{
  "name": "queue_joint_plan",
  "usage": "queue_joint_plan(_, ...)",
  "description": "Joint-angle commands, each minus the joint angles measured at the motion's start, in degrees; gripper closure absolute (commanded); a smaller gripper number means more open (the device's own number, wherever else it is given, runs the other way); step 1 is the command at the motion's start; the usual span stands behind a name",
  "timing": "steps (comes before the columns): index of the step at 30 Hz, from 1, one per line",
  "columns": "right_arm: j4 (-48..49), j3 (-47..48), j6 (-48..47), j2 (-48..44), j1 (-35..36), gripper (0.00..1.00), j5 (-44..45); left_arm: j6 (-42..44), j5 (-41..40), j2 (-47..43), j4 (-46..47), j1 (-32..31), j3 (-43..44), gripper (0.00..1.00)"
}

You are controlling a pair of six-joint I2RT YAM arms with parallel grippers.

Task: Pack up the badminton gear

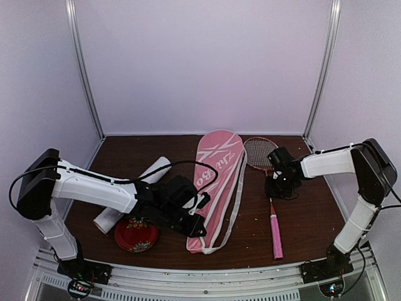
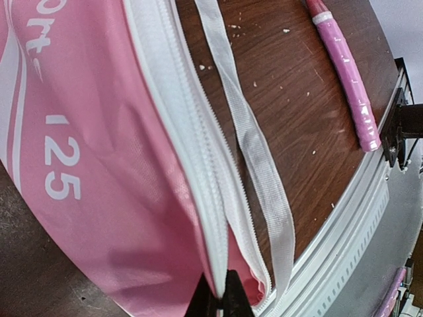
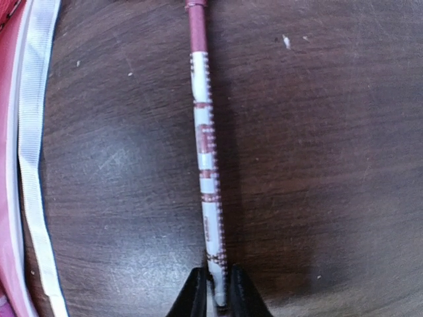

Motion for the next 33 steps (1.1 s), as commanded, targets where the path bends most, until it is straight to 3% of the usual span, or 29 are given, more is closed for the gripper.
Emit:
queue_joint_plan(1,0.57,-0.61,0.59,1.35,-0.42,0.97,0.37,0.63,0.50,-0.41,4.19,0.72,-0.40,1.00)
queue_joint_plan(6,0.20,-2.73,0.68,-4.44,-0.33,1.00,-3.25,0.63,0.66,-0.46,4.21,0.83,-0.34,1.00)
queue_joint_plan(16,-7.82,-10.12,1.20,-25.81,3.28,1.00,-5.30,-0.07,0.26,-0.67,4.56,0.83,-0.39,1.00)
queue_joint_plan(26,-18.72,-16.18,6.89,-38.96,14.03,1.00,-0.86,-0.81,0.08,-3.15,4.47,0.92,-0.41,1.00)
queue_joint_plan(33,-20.94,-19.91,12.26,-42.11,21.37,1.00,0.04,-0.82,-1.14,-5.51,3.61,1.01,-0.03,1.00)
